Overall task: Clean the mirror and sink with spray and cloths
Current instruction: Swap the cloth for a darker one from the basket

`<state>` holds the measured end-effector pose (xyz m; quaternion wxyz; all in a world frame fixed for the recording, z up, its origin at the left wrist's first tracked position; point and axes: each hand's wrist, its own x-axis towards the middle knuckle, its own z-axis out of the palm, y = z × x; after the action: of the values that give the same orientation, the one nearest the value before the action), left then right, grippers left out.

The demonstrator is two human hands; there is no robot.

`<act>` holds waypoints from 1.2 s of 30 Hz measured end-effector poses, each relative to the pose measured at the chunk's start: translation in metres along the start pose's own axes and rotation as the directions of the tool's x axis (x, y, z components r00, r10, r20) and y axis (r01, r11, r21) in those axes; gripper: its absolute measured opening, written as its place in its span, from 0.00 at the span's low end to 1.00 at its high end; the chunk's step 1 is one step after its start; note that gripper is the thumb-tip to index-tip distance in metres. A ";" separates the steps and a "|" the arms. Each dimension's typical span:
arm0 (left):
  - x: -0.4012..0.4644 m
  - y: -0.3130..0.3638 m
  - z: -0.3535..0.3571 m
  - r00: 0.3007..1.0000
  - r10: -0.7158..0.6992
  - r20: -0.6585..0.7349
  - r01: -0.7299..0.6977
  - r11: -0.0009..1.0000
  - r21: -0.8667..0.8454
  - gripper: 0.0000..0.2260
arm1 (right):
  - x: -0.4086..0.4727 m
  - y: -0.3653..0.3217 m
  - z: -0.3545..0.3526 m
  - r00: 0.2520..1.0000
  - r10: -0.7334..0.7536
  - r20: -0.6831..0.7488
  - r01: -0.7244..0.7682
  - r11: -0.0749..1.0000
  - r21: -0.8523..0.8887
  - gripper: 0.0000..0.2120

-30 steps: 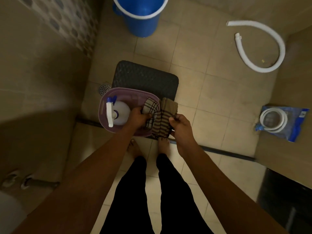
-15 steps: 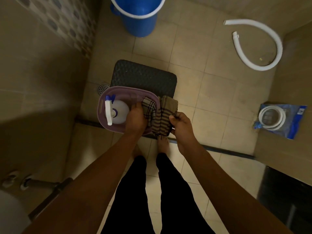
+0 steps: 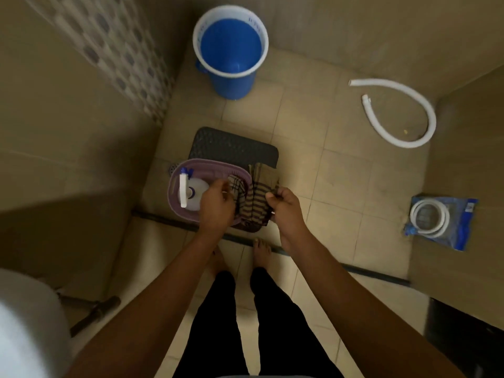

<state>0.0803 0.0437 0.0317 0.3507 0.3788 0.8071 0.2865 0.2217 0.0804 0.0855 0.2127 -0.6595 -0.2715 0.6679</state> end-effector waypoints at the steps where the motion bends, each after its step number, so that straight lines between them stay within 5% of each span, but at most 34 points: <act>1: -0.011 0.013 -0.008 1.000 0.016 -0.012 -0.017 0.997 -0.080 0.11 | -0.005 -0.004 0.001 1.000 -0.019 0.013 0.019 1.000 -0.011 0.10; 9: -0.068 0.076 -0.049 0.993 -0.032 0.118 0.084 0.880 -0.468 0.16 | -0.045 -0.037 0.013 0.952 -0.212 0.221 0.246 0.959 -0.139 0.06; 17: -0.090 0.085 -0.094 0.995 -0.057 -0.084 0.008 0.869 -0.495 0.12 | -0.076 -0.061 0.026 0.895 -0.225 0.385 0.299 0.943 -0.144 0.08; 22: -0.115 0.079 -0.133 0.971 -0.226 -0.075 0.071 0.577 -0.814 0.11 | -0.097 -0.073 0.040 0.877 -0.108 0.469 0.148 0.988 -0.051 0.06; 27: -0.153 0.064 -0.173 0.981 -0.193 0.001 0.063 0.315 -0.947 0.13 | -0.126 -0.066 0.060 0.696 0.113 0.709 -0.140 0.990 -0.021 0.20; 30: -0.184 0.054 -0.186 0.984 -0.170 -0.045 0.003 0.270 -0.963 0.13 | -0.145 -0.040 0.071 0.591 0.193 0.783 -0.214 0.974 -0.079 0.31; 32: -0.211 0.046 -0.195 0.988 -0.142 -0.061 -0.028 0.225 -0.974 0.13 | -0.164 -0.021 0.077 0.456 0.241 0.857 -0.296 0.949 -0.109 0.37; 36: -0.271 0.026 -0.215 0.971 -0.215 -0.106 -0.038 0.297 -0.954 0.11 | -0.215 0.005 0.091 0.286 0.237 0.928 -0.334 0.933 -0.135 0.33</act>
<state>0.0490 -0.2039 0.2722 0.4326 0.0199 0.5339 0.7263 0.1398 -0.0686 0.2455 -0.0755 -0.1868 -0.1926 0.9604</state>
